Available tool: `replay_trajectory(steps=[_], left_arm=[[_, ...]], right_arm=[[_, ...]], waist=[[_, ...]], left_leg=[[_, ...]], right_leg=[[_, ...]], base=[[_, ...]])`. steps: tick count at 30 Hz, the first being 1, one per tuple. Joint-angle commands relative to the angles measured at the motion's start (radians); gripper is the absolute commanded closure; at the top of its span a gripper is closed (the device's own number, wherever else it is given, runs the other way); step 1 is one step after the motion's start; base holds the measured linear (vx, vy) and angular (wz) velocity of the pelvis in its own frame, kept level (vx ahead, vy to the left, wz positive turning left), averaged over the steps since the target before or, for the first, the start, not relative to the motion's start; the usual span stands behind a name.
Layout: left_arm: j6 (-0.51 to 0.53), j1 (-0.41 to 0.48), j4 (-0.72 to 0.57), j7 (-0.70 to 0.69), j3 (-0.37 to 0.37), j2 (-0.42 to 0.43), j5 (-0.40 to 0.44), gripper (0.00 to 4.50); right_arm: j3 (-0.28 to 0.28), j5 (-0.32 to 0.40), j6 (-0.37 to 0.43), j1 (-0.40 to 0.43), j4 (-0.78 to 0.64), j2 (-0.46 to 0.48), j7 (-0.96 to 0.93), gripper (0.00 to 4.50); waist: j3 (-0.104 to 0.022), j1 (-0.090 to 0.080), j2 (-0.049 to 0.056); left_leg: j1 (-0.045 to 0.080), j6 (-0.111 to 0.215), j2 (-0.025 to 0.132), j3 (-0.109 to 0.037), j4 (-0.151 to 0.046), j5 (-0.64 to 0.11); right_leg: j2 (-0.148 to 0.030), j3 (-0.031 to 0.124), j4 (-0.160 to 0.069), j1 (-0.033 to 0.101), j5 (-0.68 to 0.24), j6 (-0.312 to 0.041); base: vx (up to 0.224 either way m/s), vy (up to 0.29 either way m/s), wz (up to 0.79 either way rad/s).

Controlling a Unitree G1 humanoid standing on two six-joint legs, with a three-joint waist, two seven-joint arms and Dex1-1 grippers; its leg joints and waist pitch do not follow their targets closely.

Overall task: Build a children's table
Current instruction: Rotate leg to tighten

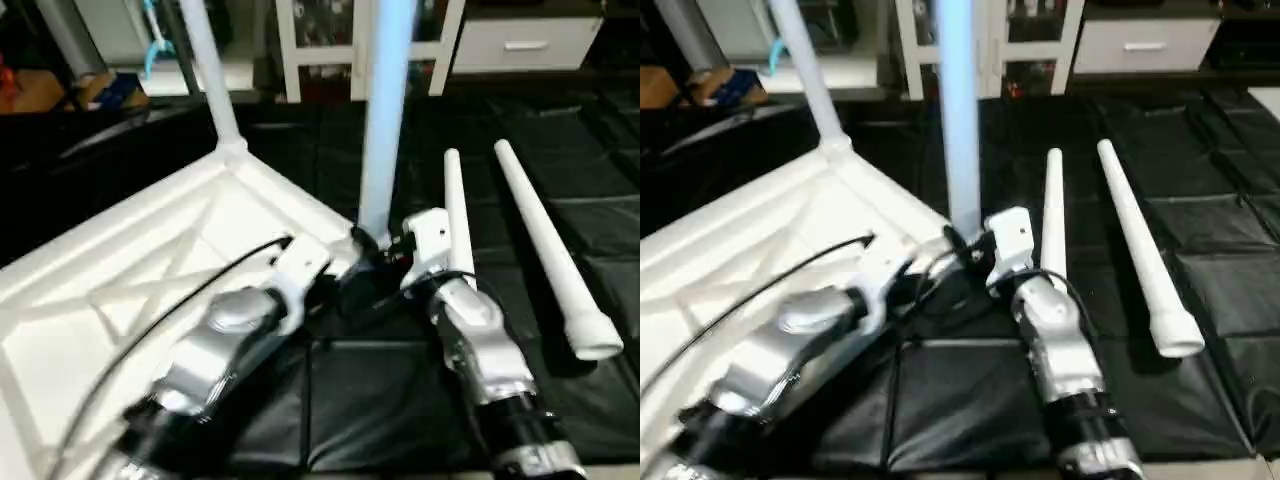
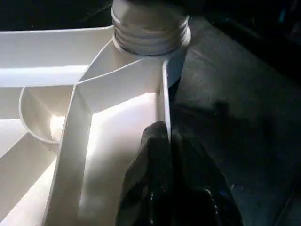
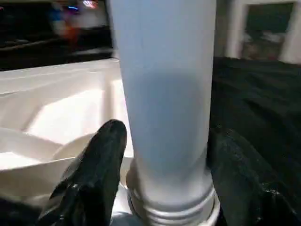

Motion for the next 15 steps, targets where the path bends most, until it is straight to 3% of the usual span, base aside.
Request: replay_trajectory(steps=[1,4,5,8,14,15], left_arm=[[0.012,0.068,0.011,-0.097,-0.046,0.065,-0.01,4.5],[0.017,0.096,-0.027,-0.146,-0.05,0.12,-0.023,4.5],[0.028,0.118,-0.052,-0.176,-0.039,0.167,-0.031,4.5],[0.029,0.132,-0.076,-0.212,-0.023,0.201,-0.048,4.5],[0.023,0.143,-0.103,-0.249,-0.013,0.231,-0.073,4.5],[0.024,0.143,-0.106,-0.254,-0.015,0.233,-0.076,4.5]], right_arm=[[0.006,0.053,-0.002,-0.014,-0.05,-0.027,0.1,1.41],[-0.004,0.067,-0.005,-0.019,-0.065,-0.076,0.161,1.41],[-0.006,0.095,0.016,-0.021,-0.094,-0.145,0.264,1.41],[0.0,0.114,0.053,-0.02,-0.11,-0.231,0.388,1.41],[-0.002,0.131,0.063,-0.034,-0.061,-0.322,0.512,1.41],[0.004,0.134,0.075,-0.035,-0.051,-0.333,0.533,1.68]], waist=[[-0.061,0.006,0.0],[-0.06,0.01,0.0],[-0.06,0.016,0.001],[-0.054,0.026,0.002],[-0.047,0.027,-0.001],[-0.048,0.027,-0.002]], left_leg=[[0.012,0.137,0.074,-0.04,-0.072,-0.053],[0.015,0.172,0.074,-0.035,-0.065,-0.003],[0.018,0.177,0.074,-0.035,-0.064,-0.013],[0.022,0.175,0.079,-0.035,-0.069,-0.048],[0.027,0.106,0.081,-0.034,-0.081,-0.174],[0.026,0.101,0.079,-0.034,-0.08,-0.174]], right_leg=[[-0.064,0.024,-0.026,0.046,0.052,-0.275],[-0.063,0.025,-0.02,0.042,0.105,-0.294],[-0.062,0.023,-0.02,0.041,0.084,-0.295],[-0.06,0.022,-0.024,0.041,0.007,-0.292],[-0.06,0.028,-0.039,0.038,-0.152,-0.279],[-0.061,0.028,-0.039,0.04,-0.15,-0.278]], base=[[0.064,-0.026,-0.01],[0.02,-0.008,0.0],[0.0,0.0,0.0],[0.0,0.0,0.0],[0.0,0.0,0.0],[0.0,0.0,0.0]])
